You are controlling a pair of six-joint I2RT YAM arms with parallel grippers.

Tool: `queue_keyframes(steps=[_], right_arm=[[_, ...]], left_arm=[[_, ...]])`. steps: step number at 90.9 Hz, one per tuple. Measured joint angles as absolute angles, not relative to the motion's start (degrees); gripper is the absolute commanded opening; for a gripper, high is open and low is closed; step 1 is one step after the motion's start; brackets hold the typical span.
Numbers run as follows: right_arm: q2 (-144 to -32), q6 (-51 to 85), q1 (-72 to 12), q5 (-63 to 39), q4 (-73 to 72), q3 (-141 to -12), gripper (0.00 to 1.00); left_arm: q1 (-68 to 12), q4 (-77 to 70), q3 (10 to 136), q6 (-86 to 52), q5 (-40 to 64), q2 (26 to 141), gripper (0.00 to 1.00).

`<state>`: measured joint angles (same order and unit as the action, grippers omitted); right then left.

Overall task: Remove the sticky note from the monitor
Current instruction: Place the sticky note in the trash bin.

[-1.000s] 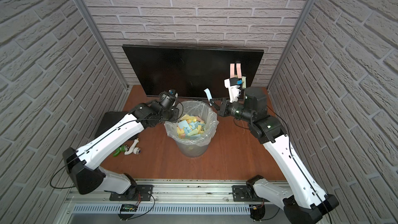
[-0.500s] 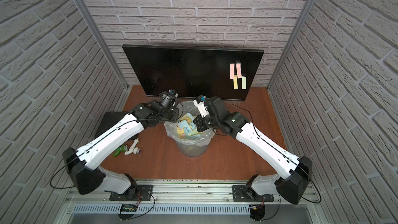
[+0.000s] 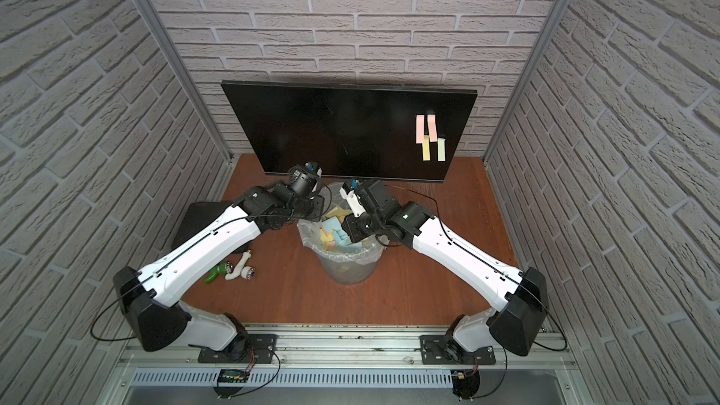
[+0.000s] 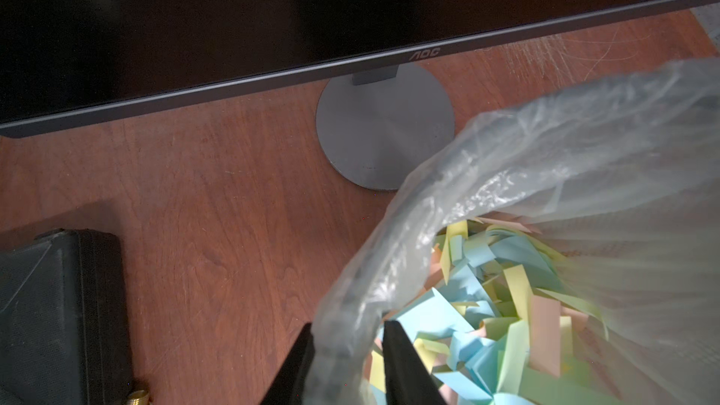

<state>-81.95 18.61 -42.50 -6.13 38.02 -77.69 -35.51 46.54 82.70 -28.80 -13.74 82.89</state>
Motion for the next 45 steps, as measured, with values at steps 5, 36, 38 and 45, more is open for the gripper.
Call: queue_keyframes(steps=[5, 36, 38, 45], right_arm=[[-82.0, 18.8, -42.5, -6.2, 38.0, -77.7, 0.34], [-80.7, 19.7, -42.5, -6.2, 38.1, -80.1, 0.46], [-80.4, 19.7, -42.5, -6.2, 38.2, -80.6, 0.46], [-79.1, 19.9, -42.5, -6.2, 38.2, -82.2, 0.48]], left_arm=[[-35.5, 46.5, 82.7, -28.8, -13.7, 82.9, 0.31], [-35.5, 46.5, 82.7, -28.8, -13.7, 82.9, 0.31], [-35.5, 46.5, 82.7, -28.8, -13.7, 82.9, 0.31], [-35.5, 46.5, 82.7, -28.8, -13.7, 82.9, 0.31]])
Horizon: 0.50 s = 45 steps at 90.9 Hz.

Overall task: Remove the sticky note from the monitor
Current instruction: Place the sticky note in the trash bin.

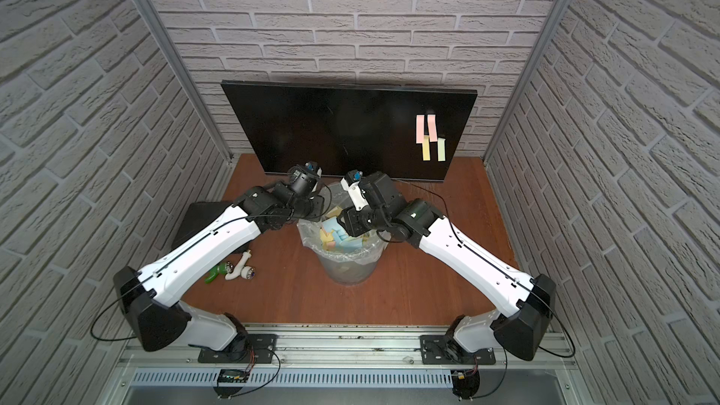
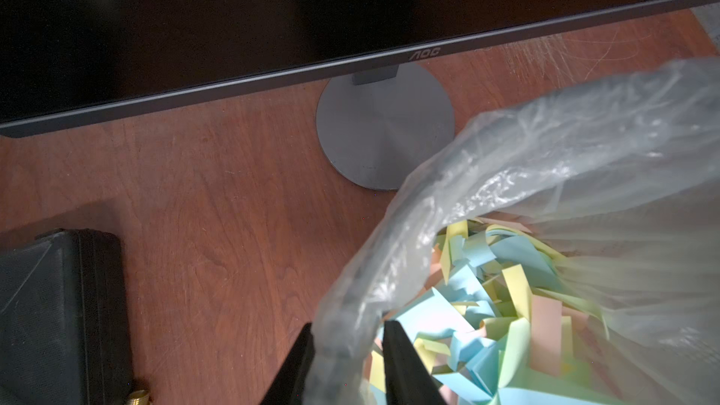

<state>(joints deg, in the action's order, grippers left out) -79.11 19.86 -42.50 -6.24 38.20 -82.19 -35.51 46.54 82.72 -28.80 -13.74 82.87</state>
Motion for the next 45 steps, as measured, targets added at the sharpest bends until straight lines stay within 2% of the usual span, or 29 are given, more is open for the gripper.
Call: queue_keyframes(steps=[25, 45], right_arm=[[-73.5, 21.2, -41.1, -5.6, 38.9, -84.6, 0.47], [-68.1, 23.5, -35.3, -7.1, 38.8, -83.5, 0.47]], left_arm=[[-35.5, 46.5, 82.7, -28.8, -13.7, 82.9, 0.31], [-35.5, 46.5, 82.7, -28.8, -13.7, 82.9, 0.31]])
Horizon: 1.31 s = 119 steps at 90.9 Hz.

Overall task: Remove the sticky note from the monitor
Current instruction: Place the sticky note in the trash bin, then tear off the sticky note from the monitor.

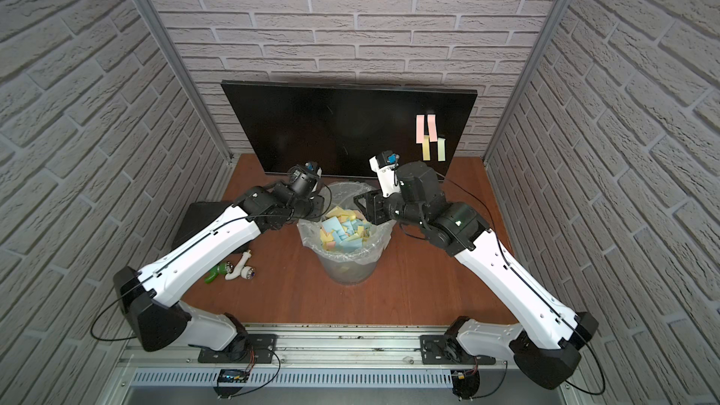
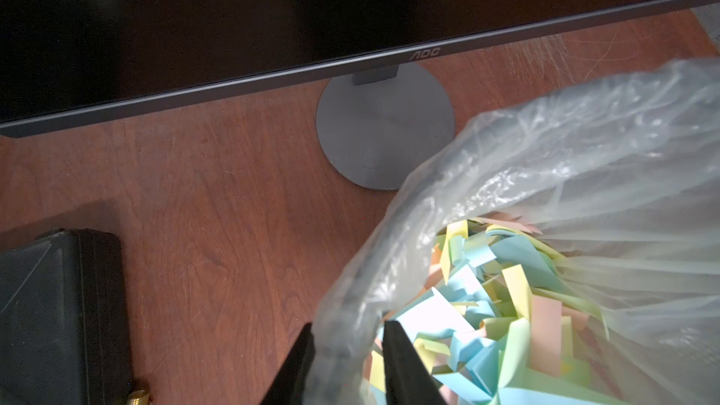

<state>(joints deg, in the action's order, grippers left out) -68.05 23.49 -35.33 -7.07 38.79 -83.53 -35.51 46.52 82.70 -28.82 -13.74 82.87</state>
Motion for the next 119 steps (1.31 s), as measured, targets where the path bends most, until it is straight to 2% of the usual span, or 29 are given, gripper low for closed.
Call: queue_keyframes(steps=[30, 59, 94, 119], right_arm=[[-59.3, 29.4, -19.9, -12.8, 38.4, -79.8, 0.46], [-55.8, 38.2, -5.1, -19.2, 35.0, -75.9, 0.45], [-56.6, 50.8, 6.3, -27.5, 22.7, -73.4, 0.44], [-62.3, 55.6, 7.4, -31.7, 14.3, -73.9, 0.44]], left_arm=[[-35.5, 46.5, 82.7, -28.8, -13.7, 82.9, 0.31], [-35.5, 46.5, 82.7, -28.8, -13.7, 82.9, 0.31], [-35.5, 46.5, 82.7, -28.8, -13.7, 82.9, 0.31], [-35.5, 46.5, 82.7, -28.8, -13.7, 82.9, 0.31]])
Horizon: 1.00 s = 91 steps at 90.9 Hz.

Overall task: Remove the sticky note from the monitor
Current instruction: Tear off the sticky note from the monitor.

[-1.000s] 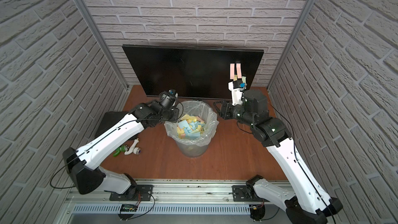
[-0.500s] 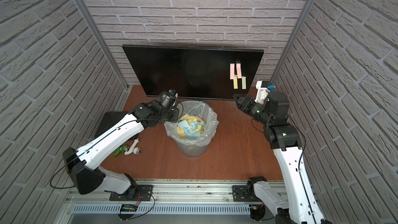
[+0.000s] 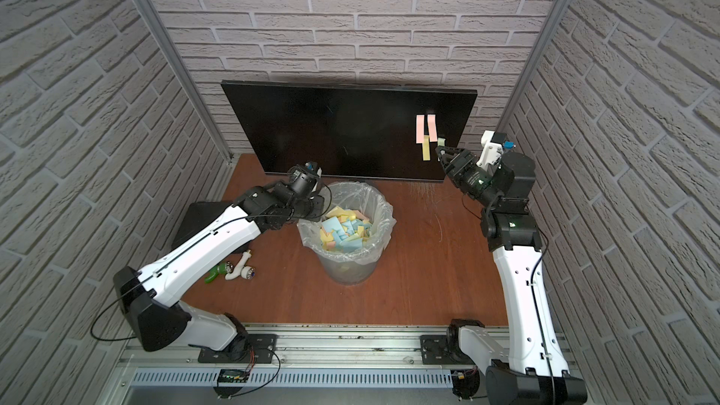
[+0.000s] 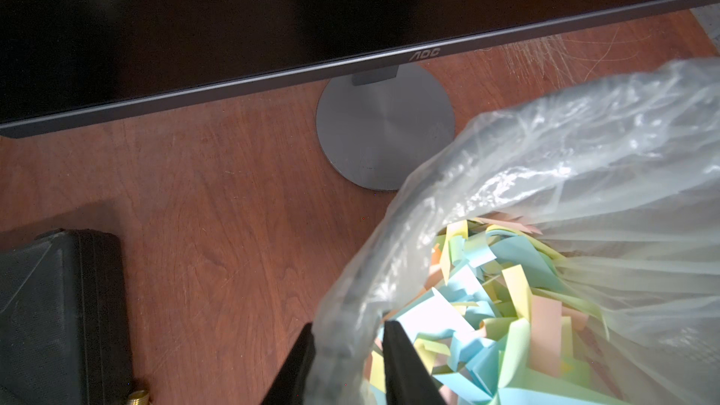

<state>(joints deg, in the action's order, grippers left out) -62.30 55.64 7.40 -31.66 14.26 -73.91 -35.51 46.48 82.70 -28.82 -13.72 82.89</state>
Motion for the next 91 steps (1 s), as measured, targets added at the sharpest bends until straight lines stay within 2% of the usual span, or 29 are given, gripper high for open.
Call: queue_keyframes(steps=[70, 91], right_arm=[[-69.4, 56.2, 7.4, -34.7, 9.2, -77.2, 0.44], [-71.7, 56.2, 7.4, -34.8, 8.3, -77.8, 0.39]], left_arm=[[-35.5, 46.5, 82.7, -28.8, -13.7, 82.9, 0.31], [-35.5, 46.5, 82.8, -28.8, -13.7, 83.0, 0.31]])
